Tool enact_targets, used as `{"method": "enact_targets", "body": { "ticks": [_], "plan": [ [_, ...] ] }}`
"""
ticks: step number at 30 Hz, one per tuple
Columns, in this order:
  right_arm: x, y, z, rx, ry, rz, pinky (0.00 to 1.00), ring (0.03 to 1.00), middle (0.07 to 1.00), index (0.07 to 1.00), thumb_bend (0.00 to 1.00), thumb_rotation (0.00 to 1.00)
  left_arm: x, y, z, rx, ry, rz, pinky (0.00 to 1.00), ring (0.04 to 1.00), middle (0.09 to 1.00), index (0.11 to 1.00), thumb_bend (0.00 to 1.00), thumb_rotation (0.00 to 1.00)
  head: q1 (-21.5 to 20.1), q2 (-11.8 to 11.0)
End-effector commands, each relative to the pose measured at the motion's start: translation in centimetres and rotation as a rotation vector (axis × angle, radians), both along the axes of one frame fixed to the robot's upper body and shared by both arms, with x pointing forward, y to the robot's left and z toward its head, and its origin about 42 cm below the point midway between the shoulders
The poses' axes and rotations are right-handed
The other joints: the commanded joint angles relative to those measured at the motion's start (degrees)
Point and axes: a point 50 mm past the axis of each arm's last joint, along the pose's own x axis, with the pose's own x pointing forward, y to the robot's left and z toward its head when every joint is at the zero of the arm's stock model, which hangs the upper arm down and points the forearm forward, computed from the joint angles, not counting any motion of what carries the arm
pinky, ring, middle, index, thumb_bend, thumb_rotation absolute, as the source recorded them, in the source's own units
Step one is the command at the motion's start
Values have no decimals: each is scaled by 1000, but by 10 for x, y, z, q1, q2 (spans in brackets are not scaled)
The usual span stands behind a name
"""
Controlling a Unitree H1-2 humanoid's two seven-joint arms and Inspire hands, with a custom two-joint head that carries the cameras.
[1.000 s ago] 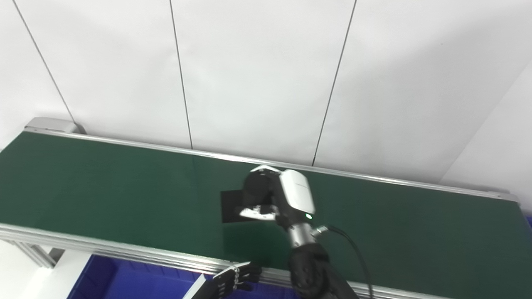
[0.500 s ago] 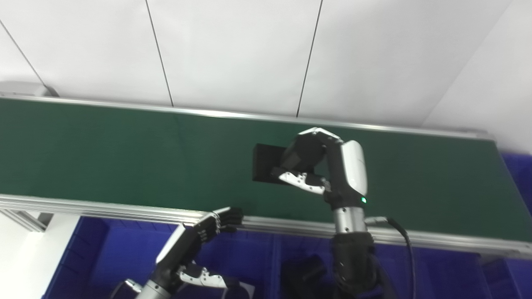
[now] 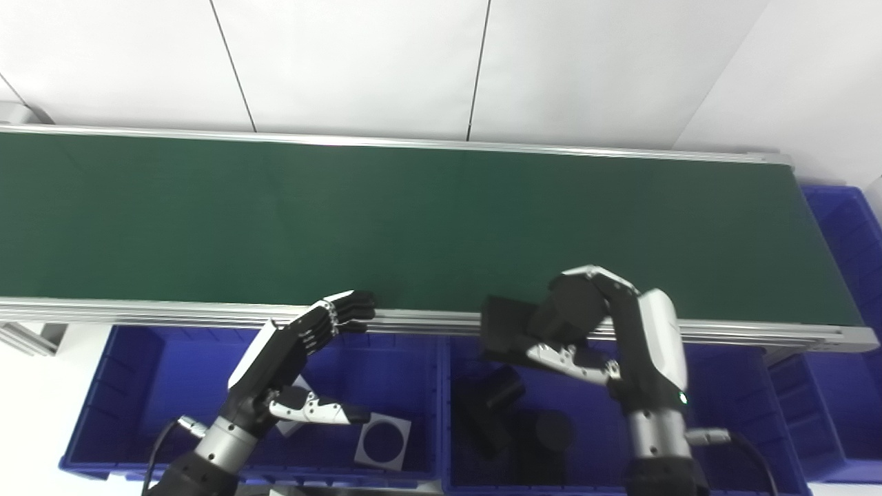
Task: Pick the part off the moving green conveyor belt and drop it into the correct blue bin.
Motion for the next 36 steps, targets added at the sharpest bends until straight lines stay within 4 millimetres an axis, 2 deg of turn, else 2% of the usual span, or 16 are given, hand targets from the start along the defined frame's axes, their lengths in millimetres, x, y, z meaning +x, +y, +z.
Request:
{"method": "enact_targets", "body": {
  "ticks": [1,8,13,19,21,22,23,24,26,29,31,36],
  "plan": [
    [-8,-8,3,-56,-27,-19,362,385,493,569,502,0,2,3,11,-15,-41,0,761,806,825,815,864,181,-1,1],
    [-33,-32,-23,-213,12,-86,379,384,480,564,504,0,2,6,14,-2,-38,-2,760,805,824,813,866,188,-7,6],
    [-36,-43,-44,-282,31,-115,430,416,486,534,511,0,4,7,13,-1,-38,-6,761,804,824,814,861,186,-7,6],
    [-43,-60,-67,-275,169,-220,459,415,495,537,510,0,4,7,12,2,-38,-8,759,805,824,814,862,191,-4,5],
    [-44,-66,-71,-243,231,-243,582,632,673,507,497,118,5,7,12,1,-44,-10,755,804,824,813,858,186,-4,5],
    [-45,-69,-72,-222,263,-235,629,701,735,573,495,219,5,7,12,2,-43,-10,756,804,823,813,858,186,-5,3],
    [-45,-71,-73,-211,281,-228,683,789,821,745,521,480,5,7,12,3,-42,-11,758,804,823,812,859,189,-5,3],
    [-45,-73,-73,-187,303,-214,707,833,863,814,545,600,5,7,12,4,-41,-12,758,804,822,811,859,190,-5,3],
    [-43,-76,-73,-158,316,-186,753,897,918,891,577,728,5,7,12,-1,-36,-13,759,806,824,813,858,188,-2,2],
    [-41,-75,-72,-141,312,-165,817,951,961,940,610,800,4,6,12,-5,-33,-11,757,806,827,814,857,178,-1,2],
    [-38,-72,-70,-122,304,-160,864,992,994,957,691,846,3,7,13,-3,-31,-13,766,812,830,817,859,181,-1,2],
    [-36,-55,-57,-102,237,-119,849,998,1000,954,719,794,2,8,14,7,-29,-16,764,813,834,819,866,189,2,1]
  ]
}}
